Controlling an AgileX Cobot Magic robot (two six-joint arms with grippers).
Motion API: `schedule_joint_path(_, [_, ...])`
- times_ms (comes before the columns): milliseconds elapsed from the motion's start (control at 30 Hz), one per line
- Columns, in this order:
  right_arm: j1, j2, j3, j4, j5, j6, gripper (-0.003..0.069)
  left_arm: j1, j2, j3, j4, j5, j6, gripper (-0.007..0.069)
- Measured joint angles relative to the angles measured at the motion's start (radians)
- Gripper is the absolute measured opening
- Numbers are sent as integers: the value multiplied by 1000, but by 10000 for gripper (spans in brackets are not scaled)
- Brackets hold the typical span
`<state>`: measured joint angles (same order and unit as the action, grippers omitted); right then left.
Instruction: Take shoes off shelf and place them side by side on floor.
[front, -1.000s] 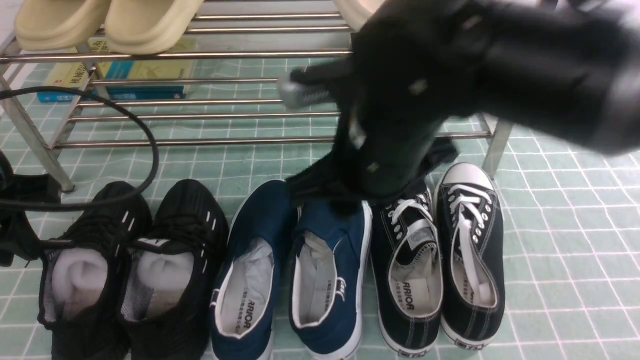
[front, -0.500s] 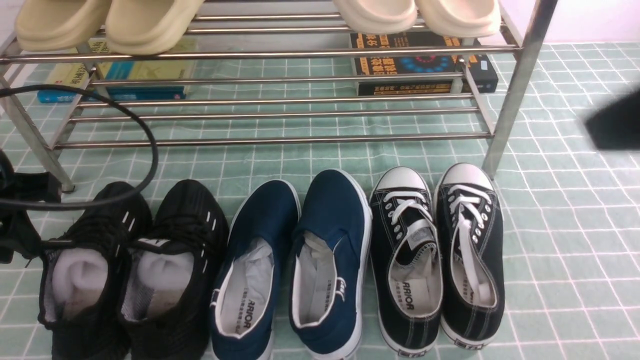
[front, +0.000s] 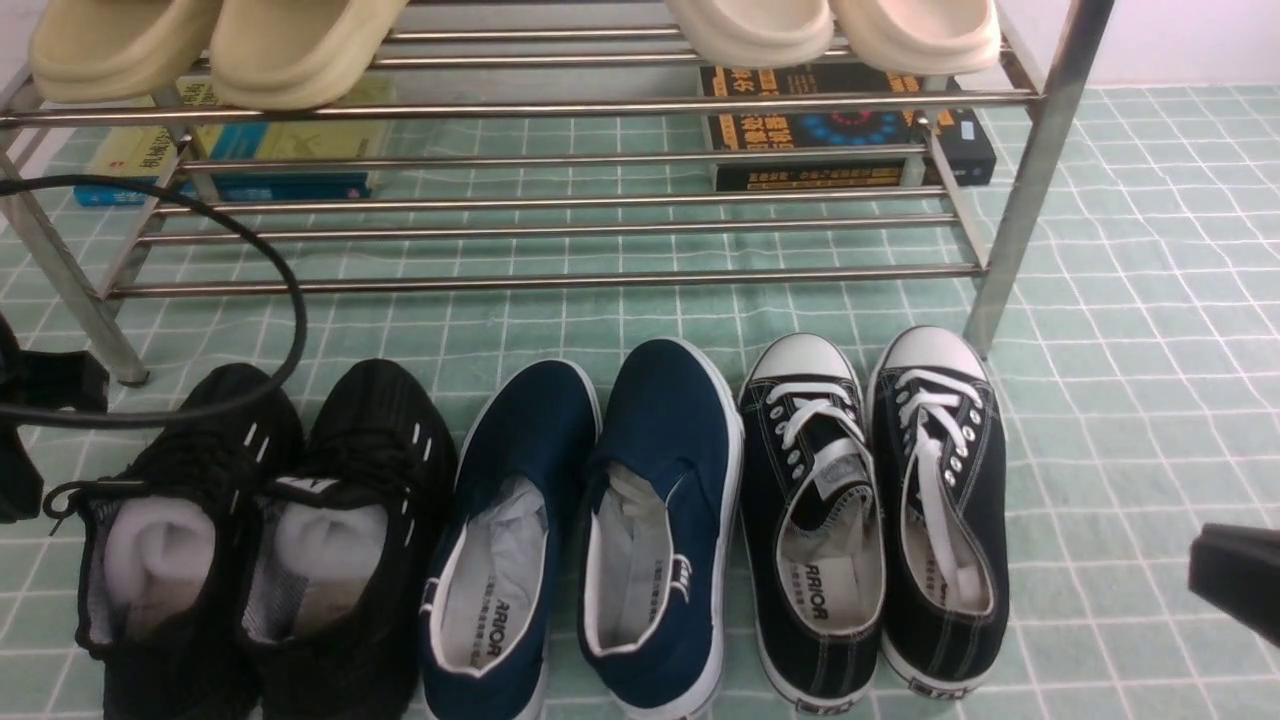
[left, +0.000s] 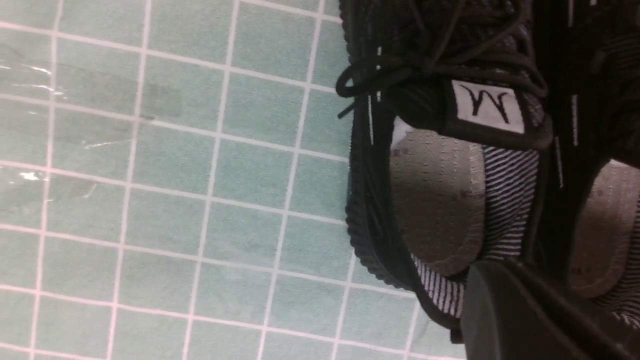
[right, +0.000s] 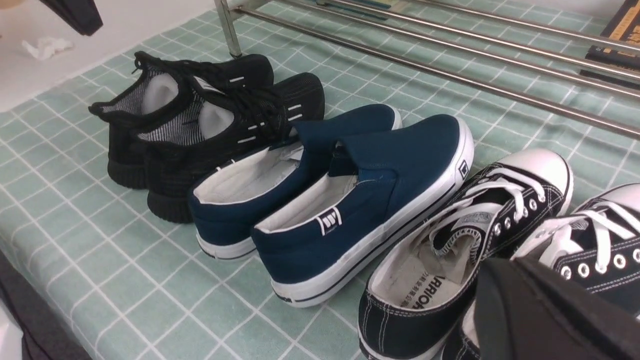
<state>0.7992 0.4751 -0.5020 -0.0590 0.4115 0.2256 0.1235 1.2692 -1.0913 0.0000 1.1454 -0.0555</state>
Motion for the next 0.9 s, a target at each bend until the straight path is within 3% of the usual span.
schedule_joint_path(500, [0, -4, 2, 0, -12, 0, 0, 0, 0, 0, 9, 0, 1, 1])
schedule_joint_path(900, [-9, -16, 14, 4, -25, -1, 6, 0, 0, 0, 95, 0, 1, 15])
